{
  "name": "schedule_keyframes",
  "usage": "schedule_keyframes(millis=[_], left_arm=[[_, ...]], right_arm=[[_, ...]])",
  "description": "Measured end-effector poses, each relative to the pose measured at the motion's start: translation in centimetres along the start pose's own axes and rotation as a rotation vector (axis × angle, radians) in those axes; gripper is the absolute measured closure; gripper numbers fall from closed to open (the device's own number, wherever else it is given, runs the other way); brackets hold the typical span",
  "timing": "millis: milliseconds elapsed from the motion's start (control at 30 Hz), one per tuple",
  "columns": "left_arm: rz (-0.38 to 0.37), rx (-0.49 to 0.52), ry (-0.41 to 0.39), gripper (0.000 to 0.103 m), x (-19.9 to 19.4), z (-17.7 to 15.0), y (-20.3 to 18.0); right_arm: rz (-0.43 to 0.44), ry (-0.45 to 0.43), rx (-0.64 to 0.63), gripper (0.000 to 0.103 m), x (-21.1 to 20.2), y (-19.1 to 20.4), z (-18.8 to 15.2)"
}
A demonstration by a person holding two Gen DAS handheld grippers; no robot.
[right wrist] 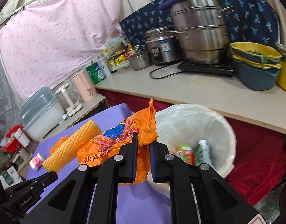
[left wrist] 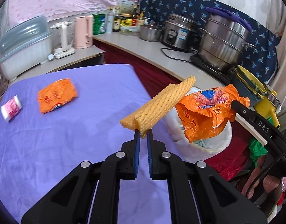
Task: Collect trash
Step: 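Carry the foam net and orange bag over the bin with both tools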
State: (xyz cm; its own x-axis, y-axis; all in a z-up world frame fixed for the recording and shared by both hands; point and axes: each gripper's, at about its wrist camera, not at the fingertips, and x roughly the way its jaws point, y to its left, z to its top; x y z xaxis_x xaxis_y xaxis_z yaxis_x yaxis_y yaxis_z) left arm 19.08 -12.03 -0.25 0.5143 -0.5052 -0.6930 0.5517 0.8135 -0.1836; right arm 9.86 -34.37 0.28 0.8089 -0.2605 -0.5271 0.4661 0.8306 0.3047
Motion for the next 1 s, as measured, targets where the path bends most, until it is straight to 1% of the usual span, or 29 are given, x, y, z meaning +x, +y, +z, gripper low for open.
schedule_keyframes(millis=[133,300,567,767,1000], left_arm=[[-0.026,0.033,0.016,0.096,1.5,0.4,-3.3],[-0.039,0.063,0.043,0.096,3.5,0.5,-6.2],[-0.030,0.093,0.089,0.096,6.6,0.6,-9.2],[-0.016,0.106,0.115,0.096,8.5,0.6,-10.4],[-0.004,0.107,0.142,0.095,10.0,0.6,-11.2]], right_arm=[[-0.052,-0.024,0.009,0.092,-0.7,-2.9,0.9],[-0.104,-0.038,0.030,0.092,-1.1,-6.4,1.5],[-0.169,-0.038,0.064,0.092,-0.4,-10.3,1.6],[-0.180,-0.034,0.097,0.092,0.1,-12.2,1.2],[-0.173,-0.025,0.107,0.092,0.9,-12.8,1.3]])
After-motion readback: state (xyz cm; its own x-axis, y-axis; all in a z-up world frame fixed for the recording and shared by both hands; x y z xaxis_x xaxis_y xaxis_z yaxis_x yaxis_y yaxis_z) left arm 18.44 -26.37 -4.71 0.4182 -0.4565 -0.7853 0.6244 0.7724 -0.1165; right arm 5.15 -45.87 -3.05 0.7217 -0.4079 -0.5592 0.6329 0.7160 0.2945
